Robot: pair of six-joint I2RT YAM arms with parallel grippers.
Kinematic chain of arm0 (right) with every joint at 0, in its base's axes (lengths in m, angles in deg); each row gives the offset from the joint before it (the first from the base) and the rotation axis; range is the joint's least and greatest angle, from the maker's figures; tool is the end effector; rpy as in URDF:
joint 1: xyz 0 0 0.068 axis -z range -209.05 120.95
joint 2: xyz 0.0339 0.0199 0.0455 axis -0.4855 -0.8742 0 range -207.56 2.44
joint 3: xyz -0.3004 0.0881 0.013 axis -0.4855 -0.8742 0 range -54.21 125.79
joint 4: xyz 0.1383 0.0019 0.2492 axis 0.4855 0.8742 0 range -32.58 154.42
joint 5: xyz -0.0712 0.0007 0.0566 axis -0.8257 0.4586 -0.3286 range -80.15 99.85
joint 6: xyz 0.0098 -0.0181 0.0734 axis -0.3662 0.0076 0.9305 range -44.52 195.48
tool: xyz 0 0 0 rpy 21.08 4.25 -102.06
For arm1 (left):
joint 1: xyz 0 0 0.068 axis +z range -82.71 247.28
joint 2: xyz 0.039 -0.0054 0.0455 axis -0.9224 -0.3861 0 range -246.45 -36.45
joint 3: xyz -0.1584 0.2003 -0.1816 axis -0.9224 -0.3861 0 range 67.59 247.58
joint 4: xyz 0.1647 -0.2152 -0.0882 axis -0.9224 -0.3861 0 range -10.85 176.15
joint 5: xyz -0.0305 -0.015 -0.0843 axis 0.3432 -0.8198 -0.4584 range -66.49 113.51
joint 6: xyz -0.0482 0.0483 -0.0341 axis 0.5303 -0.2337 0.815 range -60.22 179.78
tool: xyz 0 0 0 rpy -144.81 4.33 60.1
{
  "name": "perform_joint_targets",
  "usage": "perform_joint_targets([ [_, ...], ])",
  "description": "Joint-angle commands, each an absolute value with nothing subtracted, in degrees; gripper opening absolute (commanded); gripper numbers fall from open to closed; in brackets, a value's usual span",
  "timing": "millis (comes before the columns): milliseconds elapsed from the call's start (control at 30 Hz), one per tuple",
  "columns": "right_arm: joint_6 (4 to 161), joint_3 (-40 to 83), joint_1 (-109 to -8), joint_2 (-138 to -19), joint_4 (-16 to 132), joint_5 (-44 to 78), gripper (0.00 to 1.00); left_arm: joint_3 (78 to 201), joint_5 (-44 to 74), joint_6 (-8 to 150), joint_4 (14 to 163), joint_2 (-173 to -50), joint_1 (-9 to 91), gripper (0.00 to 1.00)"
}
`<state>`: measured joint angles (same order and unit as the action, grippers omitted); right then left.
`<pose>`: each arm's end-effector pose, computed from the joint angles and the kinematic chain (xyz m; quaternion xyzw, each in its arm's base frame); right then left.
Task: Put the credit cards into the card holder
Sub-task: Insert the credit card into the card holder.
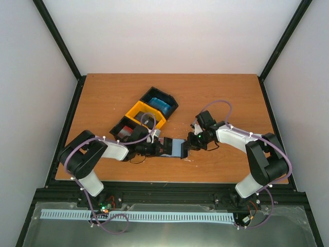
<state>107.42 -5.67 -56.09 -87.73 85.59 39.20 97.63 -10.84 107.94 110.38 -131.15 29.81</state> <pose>0.2595 0.1679 0.1623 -0.0036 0.9534 0.3006 0.0248 0.2253 -0.2187 0.1173 0.0425 0.8751 -0.4690 0.1115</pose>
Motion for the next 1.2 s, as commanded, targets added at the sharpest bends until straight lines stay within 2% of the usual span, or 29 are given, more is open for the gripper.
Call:
perform_joint_targets([
  [0,107.5,-7.2,-56.2,-87.4,85.1,37.6,0.03,98.8,-11.7,108.3,114.1,-133.2,29.2,0.01],
  [767,107.4,-7.3,-56.3,-87.8,84.6,38.7,0.03,102.1,-19.6,115.9,117.8,-141.5,29.2,0.01],
  [933,106.9,-7.1,-56.2,-87.4,84.9,38.6,0.03,103.0,-20.0,115.4,117.9,-142.5,28.8,0.03],
  [1000,106.9,-6.9,-56.3,-87.0,84.9,38.3,0.03,103.9,-19.7,114.4,116.2,-142.6,28.4,0.08],
  [1167,106.9,-6.4,-56.3,-86.1,85.3,37.0,0.03,106.7,-14.4,110.7,105.6,-139.5,27.4,0.28],
])
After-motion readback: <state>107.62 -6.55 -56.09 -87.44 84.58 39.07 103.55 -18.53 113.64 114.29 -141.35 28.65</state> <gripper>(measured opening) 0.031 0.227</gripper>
